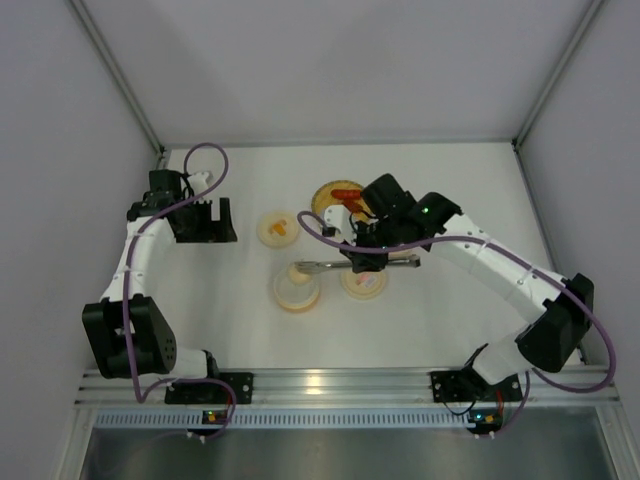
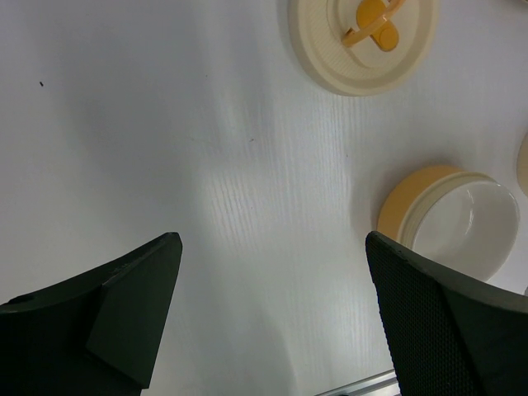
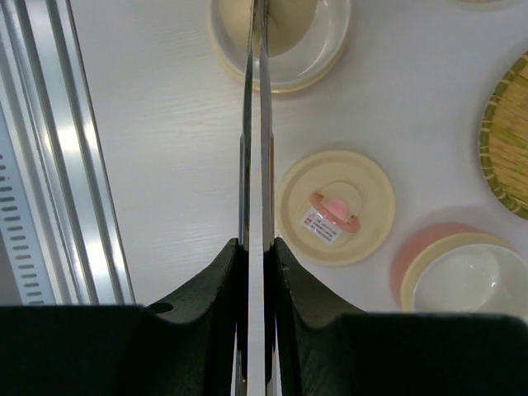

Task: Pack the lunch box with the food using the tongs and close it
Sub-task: Place the fake food in the packing box.

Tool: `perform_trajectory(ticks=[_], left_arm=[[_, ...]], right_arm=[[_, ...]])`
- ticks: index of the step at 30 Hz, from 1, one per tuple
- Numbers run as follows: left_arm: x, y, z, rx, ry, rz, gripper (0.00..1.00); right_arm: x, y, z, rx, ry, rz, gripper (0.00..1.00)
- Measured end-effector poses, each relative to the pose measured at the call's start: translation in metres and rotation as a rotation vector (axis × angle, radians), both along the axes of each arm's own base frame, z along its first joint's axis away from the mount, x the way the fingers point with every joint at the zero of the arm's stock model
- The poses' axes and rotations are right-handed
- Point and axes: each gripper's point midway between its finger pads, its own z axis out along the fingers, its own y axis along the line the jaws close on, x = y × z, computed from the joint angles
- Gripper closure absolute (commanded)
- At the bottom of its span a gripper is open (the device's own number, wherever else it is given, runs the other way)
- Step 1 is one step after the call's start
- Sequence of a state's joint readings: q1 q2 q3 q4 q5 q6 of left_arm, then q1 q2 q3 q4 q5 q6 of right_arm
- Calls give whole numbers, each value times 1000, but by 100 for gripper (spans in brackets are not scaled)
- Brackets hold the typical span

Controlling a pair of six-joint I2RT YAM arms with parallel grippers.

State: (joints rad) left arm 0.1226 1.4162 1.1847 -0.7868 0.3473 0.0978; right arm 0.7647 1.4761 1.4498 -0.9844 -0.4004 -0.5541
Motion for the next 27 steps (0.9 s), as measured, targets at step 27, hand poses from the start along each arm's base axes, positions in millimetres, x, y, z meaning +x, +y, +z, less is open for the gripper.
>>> perform_trajectory(ticks=[27], left_arm=[[0, 1, -1, 8, 2, 3, 2]], right_arm=[[6, 26, -73, -188, -5, 0, 100]])
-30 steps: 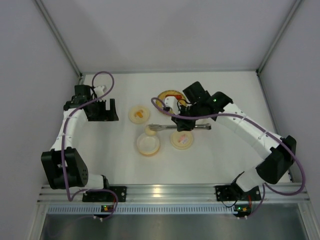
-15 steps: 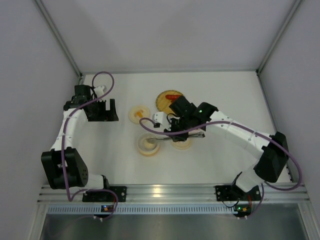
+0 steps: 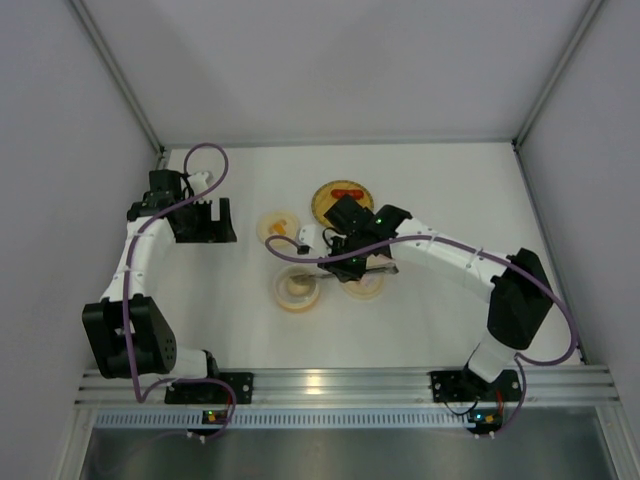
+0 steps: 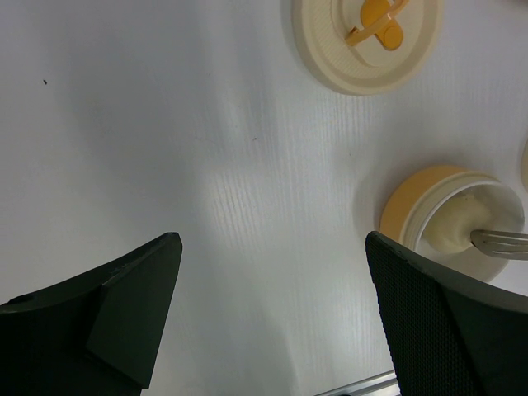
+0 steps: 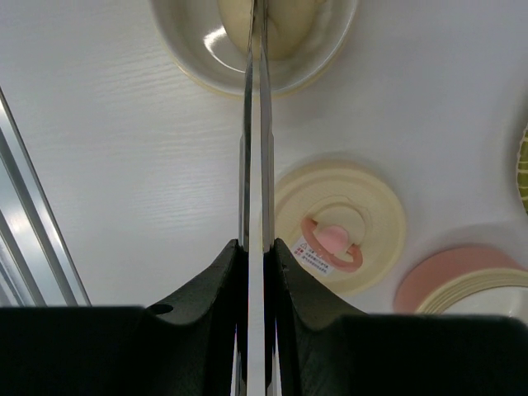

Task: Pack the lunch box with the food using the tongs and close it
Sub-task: Place the fake food in the packing box.

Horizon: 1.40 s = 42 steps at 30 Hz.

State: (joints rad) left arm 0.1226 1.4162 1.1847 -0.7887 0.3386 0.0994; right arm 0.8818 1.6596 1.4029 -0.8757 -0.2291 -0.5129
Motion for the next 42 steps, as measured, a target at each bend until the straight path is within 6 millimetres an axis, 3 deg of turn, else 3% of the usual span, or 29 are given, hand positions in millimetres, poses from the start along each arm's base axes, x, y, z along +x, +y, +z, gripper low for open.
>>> perform_trajectory(ticks=[17, 28, 33, 37, 42], left_arm=[[0, 4, -1, 20, 0, 4, 2], [0, 3, -1, 20, 0, 4, 2], [0, 3, -1, 19, 1, 3, 2], [0, 3, -1, 19, 1, 3, 2], [0, 3, -1, 19, 1, 2, 2]], right_arm=[[4, 10, -3, 8, -5, 7, 93], [0, 12, -3, 3, -3, 20, 63], [2, 15, 5, 16, -13, 20, 55], [5, 18, 15, 32, -23, 19, 55], [11, 21, 40, 74, -39, -5, 54]])
